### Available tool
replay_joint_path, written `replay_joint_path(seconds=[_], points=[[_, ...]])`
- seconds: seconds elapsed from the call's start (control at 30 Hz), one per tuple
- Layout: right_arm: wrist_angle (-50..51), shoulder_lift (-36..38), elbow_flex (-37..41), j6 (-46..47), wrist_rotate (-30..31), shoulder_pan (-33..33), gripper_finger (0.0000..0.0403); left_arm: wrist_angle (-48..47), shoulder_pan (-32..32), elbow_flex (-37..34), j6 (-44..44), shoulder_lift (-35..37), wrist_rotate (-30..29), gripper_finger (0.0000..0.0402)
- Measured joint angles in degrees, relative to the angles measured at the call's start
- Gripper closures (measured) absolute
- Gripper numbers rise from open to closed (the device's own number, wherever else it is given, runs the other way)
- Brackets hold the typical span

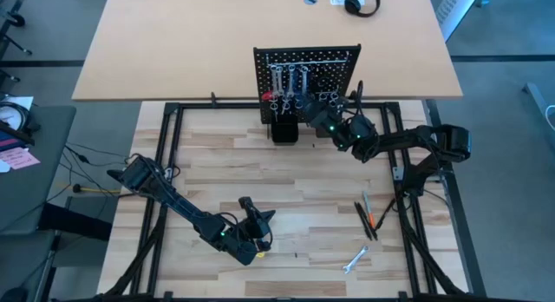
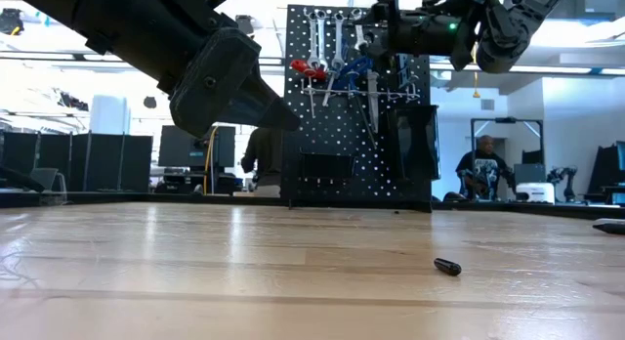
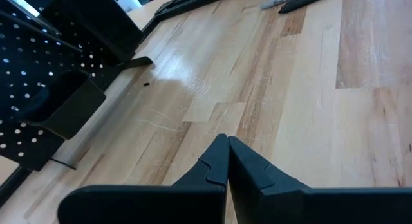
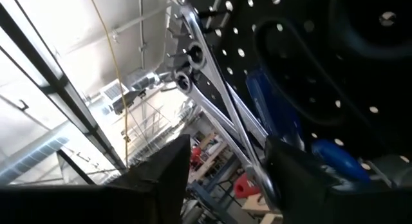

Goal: Hang tools onto peg board
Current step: Hang the wrench on the pegboard

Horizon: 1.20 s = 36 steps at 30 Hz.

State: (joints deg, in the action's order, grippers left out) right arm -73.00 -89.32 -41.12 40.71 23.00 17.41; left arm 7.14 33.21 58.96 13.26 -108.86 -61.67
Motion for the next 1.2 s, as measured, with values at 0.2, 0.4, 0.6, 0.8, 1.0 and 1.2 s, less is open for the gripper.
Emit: replay_joint_path(seconds=[0.2, 0.4, 0.6, 0.8, 1.0, 1.2], points=[[0.7, 0.1, -0.1, -3.9, -0.4, 0.0, 0.0199, -0.1, 0.0, 0.0, 0.0, 0.0, 0.0, 0.0401], [0.4, 0.5, -2.9, -9.6, -9.5, 0.8, 0.0191, -0.1, -0.1, 0.0, 0.0, 0.0, 0.0, 0.0401], [1.9, 0.5, -3.8, -14.1, -11.2, -0.3, 0.0161, -0.1, -0.1, 0.0, 0.0, 0.0, 0.0, 0.0401], [8.8, 0.6, -3.8, -13.8, -10.5, -0.6, 0.0161, -0.2, -0.1, 0.0, 0.0, 0.0, 1.9, 0.0402], [16.6, 0.6, -3.8, -15.6, -9.5, -2.4, 0.0168, -0.2, -0.1, 0.0, 0.0, 0.0, 2.0, 0.0402], [25.7, 1.3, -3.8, -19.0, -8.6, -4.8, 0.0170, -0.2, -0.1, 0.0, 0.0, 0.0, 2.0, 0.0401]])
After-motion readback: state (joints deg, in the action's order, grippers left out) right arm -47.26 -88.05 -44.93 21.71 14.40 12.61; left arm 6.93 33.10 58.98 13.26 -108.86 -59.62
